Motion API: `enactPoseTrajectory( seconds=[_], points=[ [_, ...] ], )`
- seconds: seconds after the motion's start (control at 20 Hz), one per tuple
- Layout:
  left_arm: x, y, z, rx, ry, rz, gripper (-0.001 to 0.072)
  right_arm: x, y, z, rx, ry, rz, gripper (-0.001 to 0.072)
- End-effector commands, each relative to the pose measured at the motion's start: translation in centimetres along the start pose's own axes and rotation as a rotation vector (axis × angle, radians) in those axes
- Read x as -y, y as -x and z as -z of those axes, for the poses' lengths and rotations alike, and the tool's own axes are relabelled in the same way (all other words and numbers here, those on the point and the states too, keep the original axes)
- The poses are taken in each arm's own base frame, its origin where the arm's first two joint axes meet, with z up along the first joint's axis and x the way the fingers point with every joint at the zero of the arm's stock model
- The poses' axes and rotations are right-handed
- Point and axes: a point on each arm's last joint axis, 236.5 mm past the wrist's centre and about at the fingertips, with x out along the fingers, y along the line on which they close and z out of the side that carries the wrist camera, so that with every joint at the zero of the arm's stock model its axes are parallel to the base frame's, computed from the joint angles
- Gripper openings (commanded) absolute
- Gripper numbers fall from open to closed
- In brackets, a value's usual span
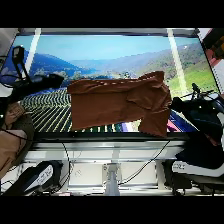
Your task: Fold the clothes and pants, and hang the long-sleeved shirts on hangers.
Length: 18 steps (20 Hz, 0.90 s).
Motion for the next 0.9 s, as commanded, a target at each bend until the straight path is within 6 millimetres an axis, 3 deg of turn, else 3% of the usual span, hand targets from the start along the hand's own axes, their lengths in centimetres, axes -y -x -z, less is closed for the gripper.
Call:
enactPoseTrajectory(
  seconds=[0.0, 0.15, 0.4, 0.5, 0.6, 0.85],
  points=[
    [-2.4, 2.0, 7.6, -0.303, 0.115, -0.032, 0.0651, 0.0, 1.7, -0.7, 0.228, -0.079, 0.014, 0.0012],
    [-1.8, 1.8, 11.9, -0.425, 0.160, 0.007, 0.0651, -0.9, 3.1, 0.4, 0.279, -0.091, -0.012, 0.0013],
    [-0.9, 1.0, 22.1, -0.638, 0.285, 0.050, 0.0650, -1.5, 4.1, 0.1, 0.313, -0.072, -0.016, 0.0013],
    [-0.8, 0.7, 25.2, -0.679, 0.323, 0.050, 0.0650, -1.5, 4.1, 0.1, 0.313, -0.072, -0.016, 0.0013],
    [-0.5, -0.3, 26.2, -0.648, 0.378, 0.052, 0.0650, -1.5, 4.1, 0.1, 0.312, -0.072, -0.016, 0.0013],
    [0.3, -2.1, 25.4, -0.549, 0.404, 0.086, 0.0650, -1.5, 4.1, 0.2, 0.309, -0.072, -0.018, 0.0013]
  ],
)
